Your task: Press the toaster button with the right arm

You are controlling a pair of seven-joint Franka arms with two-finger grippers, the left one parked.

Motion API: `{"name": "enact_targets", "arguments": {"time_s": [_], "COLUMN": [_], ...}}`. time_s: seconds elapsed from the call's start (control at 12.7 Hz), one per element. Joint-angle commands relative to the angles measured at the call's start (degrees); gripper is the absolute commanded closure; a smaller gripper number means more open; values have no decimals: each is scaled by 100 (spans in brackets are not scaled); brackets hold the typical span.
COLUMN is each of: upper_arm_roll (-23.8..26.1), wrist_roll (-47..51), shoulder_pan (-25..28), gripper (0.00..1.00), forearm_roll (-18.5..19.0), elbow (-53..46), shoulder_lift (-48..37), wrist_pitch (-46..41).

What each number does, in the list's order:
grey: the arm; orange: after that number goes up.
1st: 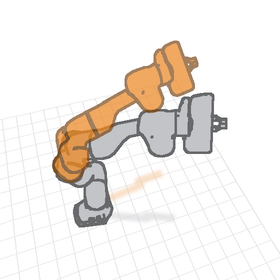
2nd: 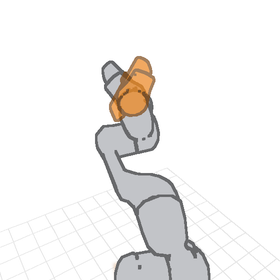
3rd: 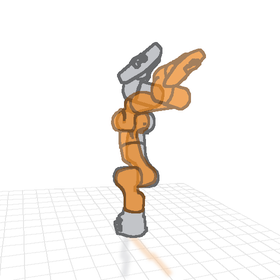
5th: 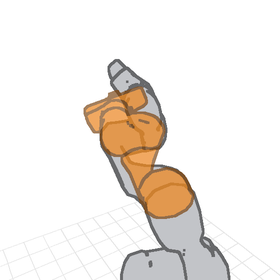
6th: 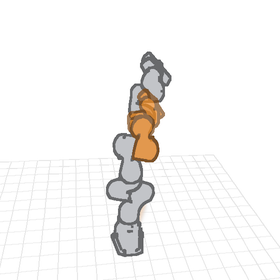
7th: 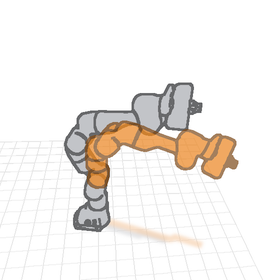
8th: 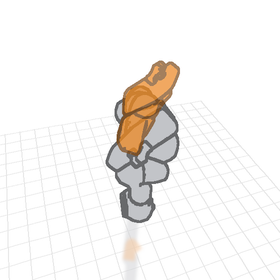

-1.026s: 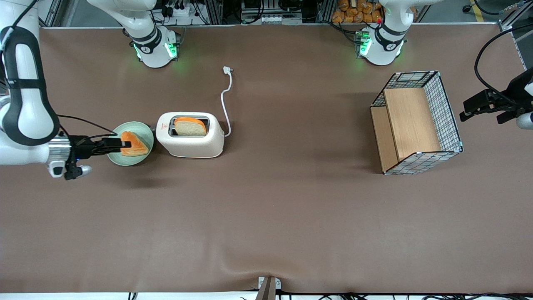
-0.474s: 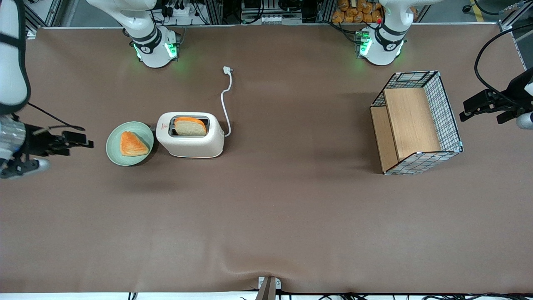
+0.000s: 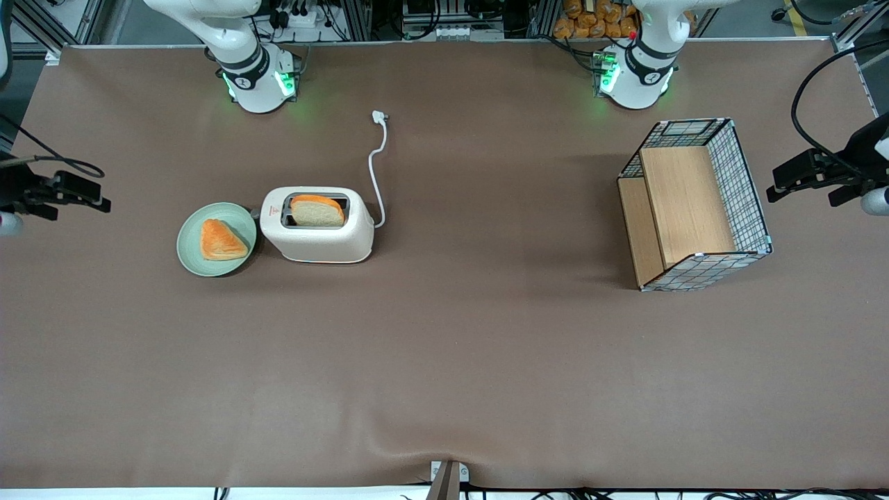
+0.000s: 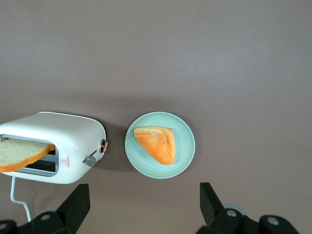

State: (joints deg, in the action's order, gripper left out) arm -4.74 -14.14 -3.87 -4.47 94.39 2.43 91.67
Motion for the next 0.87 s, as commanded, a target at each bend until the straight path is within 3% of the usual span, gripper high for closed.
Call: {"name": "enact_targets", "arguments": {"time_s": [0.0,0.39,0.79], "upper_arm_roll": [26,-27,-36], "wrist_roll": [175,956,887], "shoulder_pan": [62,369,361], "gripper": [0,0,0], "forearm_roll": [192,201,227], "elbow": [255,229,-350], "shoulder_lift": [-321,-383,-322], "wrist_pitch": [-35,-333,-755]}}
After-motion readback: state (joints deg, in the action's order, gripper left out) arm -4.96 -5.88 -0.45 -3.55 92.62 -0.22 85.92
